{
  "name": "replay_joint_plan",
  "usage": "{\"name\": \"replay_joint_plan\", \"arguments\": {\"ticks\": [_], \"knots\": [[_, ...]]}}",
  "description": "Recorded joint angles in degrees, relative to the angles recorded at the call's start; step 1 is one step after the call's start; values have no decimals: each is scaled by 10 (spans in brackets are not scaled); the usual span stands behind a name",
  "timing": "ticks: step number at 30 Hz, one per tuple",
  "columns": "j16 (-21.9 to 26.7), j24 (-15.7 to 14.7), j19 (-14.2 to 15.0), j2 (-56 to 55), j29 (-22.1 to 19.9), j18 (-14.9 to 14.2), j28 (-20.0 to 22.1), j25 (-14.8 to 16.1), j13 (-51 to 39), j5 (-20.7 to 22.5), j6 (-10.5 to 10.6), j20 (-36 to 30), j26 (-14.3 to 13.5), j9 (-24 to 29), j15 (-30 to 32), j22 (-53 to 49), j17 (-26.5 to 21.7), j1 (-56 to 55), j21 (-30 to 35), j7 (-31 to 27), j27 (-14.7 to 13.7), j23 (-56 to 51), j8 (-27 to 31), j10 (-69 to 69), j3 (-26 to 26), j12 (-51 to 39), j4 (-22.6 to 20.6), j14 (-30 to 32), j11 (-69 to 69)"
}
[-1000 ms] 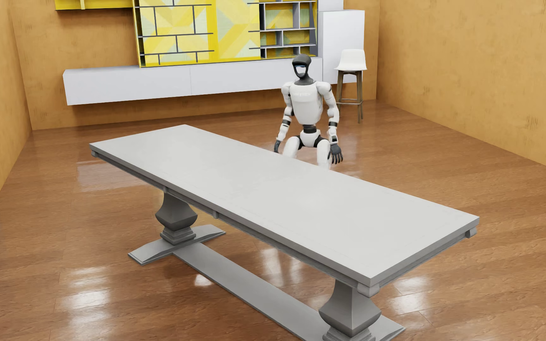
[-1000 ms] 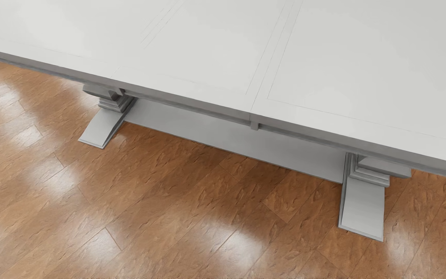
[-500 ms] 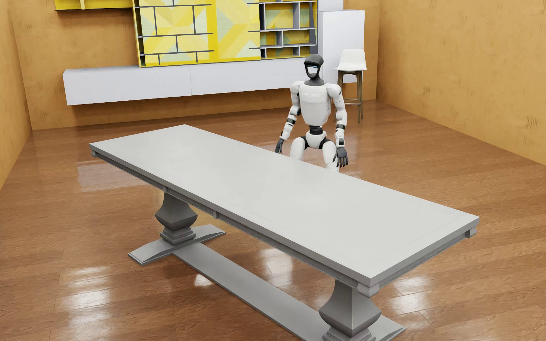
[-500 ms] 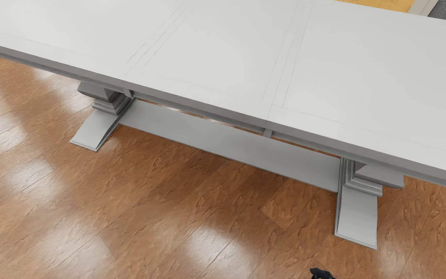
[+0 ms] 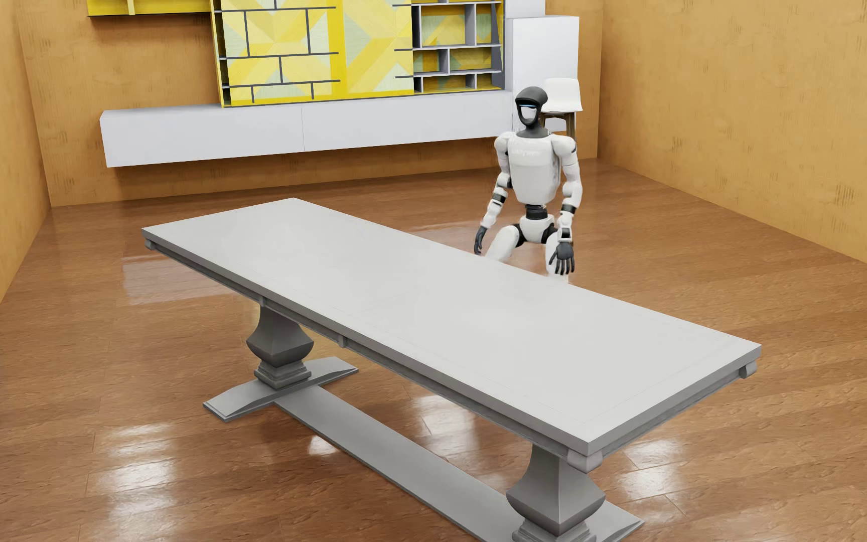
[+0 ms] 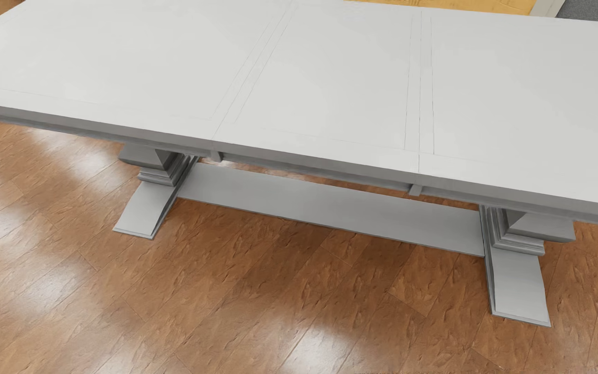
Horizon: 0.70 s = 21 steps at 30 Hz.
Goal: Approach the table
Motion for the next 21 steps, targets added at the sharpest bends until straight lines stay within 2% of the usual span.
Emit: {"name": "replay_joint_plan", "arguments": {"ticks": [1,3,4,5,6,7,8,10,13,17,21], "knots": [[4,-6,28,-10,-6,6,6,-2,-1,16,-1,-3,0,0,-16,1,4,0,-6,3,-1,1,13,5,-4,-9,-4,-5,18],[18,-16,120,-31,-12,15,8,-9,-4,80,1,-12,-2,-1,-62,-1,9,-2,-12,9,-3,3,73,16,-9,-20,-7,-15,50],[24,-21,144,-36,-6,19,10,-11,-7,121,2,-14,-3,-2,-82,-4,8,-1,-14,13,-5,3,110,17,-9,-23,-7,-18,55],[29,-27,136,-35,5,23,13,-11,-9,140,2,-14,-3,-3,-96,-7,6,2,-13,21,-6,3,110,17,-6,-23,-6,-20,53],[32,-33,113,-24,14,26,17,-12,-11,136,2,-11,-2,-6,-103,-10,4,7,-12,29,-7,4,68,13,-3,-22,-6,-21,37],[34,-40,74,-9,17,28,22,-14,-14,133,1,-7,1,-8,-97,-10,3,12,-11,35,-7,5,31,6,-1,-20,-6,-21,10],[35,-46,50,7,16,30,26,-15,-16,133,1,-6,3,-10,-91,-8,2,17,-11,39,-6,6,9,0,-1,-18,-7,-20,-19],[34,-51,52,31,9,31,24,-14,-26,143,1,-9,11,-13,-79,-3,9,27,-9,44,2,10,9,-9,-2,-10,-6,-18,-64],[27,-51,70,41,10,30,5,-12,-32,154,2,-27,16,-15,-66,15,8,35,-3,57,-2,7,18,-17,-1,-3,0,-17,-90],[20,-43,67,34,5,32,-16,-6,-24,162,0,-58,11,-15,-62,39,6,35,-8,70,-9,-5,31,-18,-1,-4,7,-16,-88],[15,-40,65,28,4,35,-15,-5,-8,157,-5,-70,9,-11,-64,41,4,25,-7,65,-3,-5,27,-9,-4,-14,5,-17,-80]]}}
